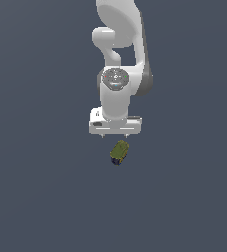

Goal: Pick up the object and move it to a goal position.

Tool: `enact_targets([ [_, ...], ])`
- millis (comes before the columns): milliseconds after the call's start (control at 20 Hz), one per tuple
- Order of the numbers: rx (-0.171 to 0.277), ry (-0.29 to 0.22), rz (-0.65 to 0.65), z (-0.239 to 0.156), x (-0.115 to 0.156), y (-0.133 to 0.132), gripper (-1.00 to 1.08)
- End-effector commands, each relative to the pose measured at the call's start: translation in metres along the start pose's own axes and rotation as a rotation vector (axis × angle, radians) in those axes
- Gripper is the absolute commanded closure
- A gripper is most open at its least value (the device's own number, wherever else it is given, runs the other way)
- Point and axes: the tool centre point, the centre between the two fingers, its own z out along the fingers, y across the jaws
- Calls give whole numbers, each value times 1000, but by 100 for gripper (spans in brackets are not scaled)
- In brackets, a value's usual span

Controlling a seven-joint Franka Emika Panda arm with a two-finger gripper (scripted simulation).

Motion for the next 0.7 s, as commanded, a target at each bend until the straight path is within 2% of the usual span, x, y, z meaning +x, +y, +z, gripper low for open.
enact_targets([
  [0, 0, 0, 0, 0, 0, 0, -92],
  [650, -10, -4, 19, -7, 4, -1, -92],
])
